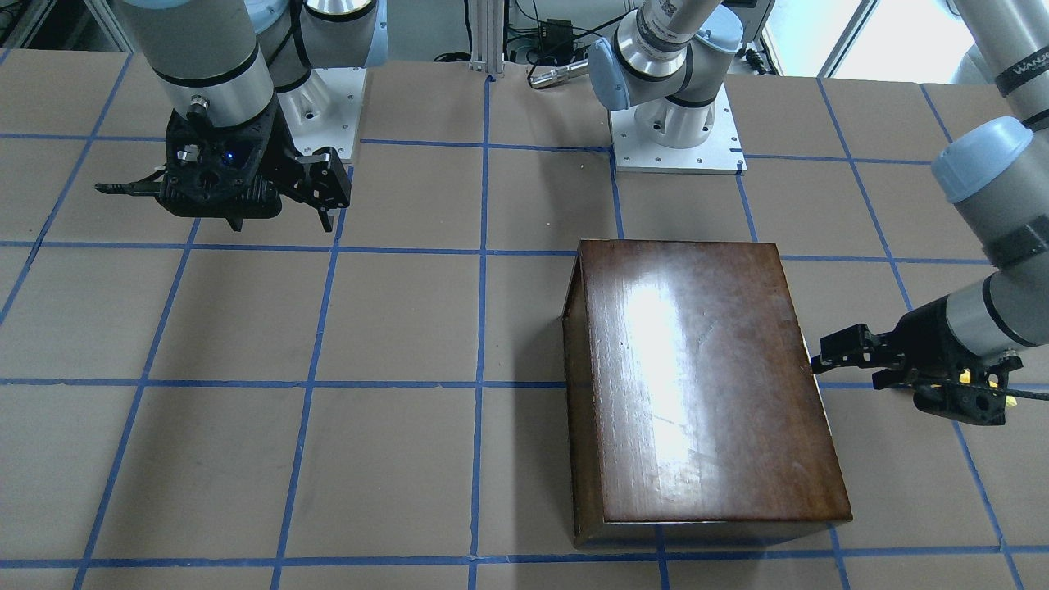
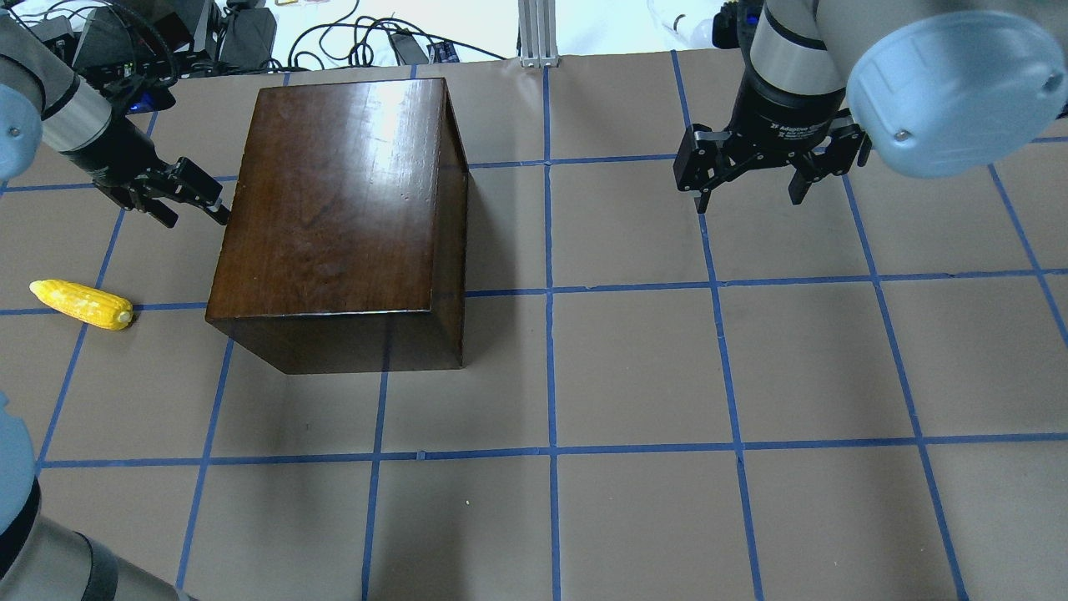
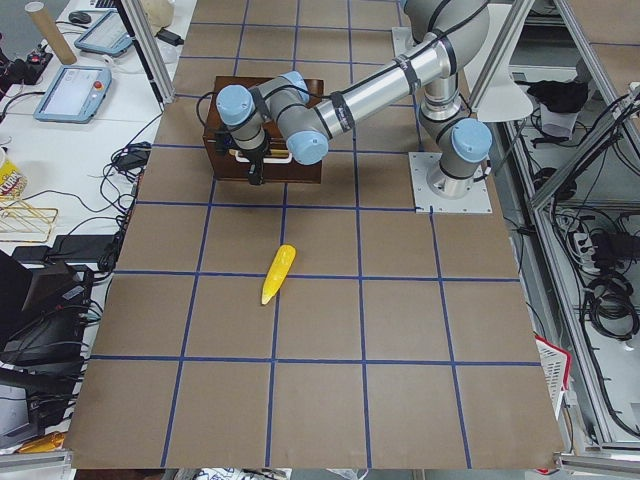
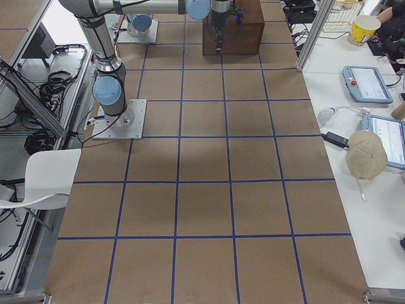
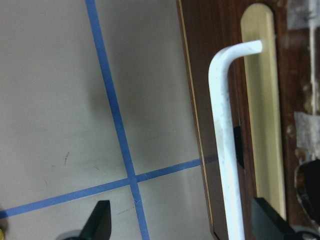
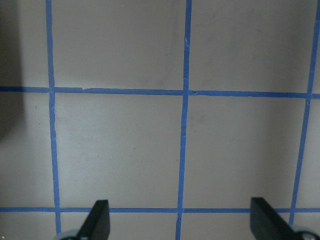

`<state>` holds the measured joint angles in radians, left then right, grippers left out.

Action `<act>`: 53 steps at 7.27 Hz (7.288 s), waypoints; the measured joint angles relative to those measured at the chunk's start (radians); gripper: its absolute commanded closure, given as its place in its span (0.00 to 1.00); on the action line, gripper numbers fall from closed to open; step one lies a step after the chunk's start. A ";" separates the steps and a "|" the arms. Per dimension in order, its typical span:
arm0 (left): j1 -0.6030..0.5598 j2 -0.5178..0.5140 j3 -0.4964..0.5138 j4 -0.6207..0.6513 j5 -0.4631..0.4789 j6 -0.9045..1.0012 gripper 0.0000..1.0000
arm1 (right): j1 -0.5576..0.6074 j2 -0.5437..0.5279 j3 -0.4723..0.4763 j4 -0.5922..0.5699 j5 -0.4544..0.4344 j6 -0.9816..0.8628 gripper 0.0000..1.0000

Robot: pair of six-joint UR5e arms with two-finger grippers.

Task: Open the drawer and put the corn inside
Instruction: 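Close the left gripper around the white drawer handle, then pull the drawer open away from the cabinet with the left gripper, then release the handle and lower the left gripper onto the yellow corn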

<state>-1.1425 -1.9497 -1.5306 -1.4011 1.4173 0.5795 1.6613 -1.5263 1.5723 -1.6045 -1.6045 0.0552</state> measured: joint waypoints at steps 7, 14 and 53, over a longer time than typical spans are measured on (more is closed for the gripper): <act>0.002 -0.019 -0.003 -0.002 -0.050 -0.011 0.00 | 0.000 0.000 0.000 0.000 0.000 0.000 0.00; 0.009 -0.036 -0.006 0.001 -0.051 -0.002 0.00 | 0.000 0.000 0.000 0.000 0.000 0.000 0.00; 0.338 -0.171 -0.109 0.405 0.162 1.820 0.21 | 0.000 0.000 0.000 0.000 0.000 0.000 0.00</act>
<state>-0.8043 -2.1203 -1.6395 -0.9966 1.5791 2.3995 1.6613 -1.5263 1.5723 -1.6046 -1.6045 0.0552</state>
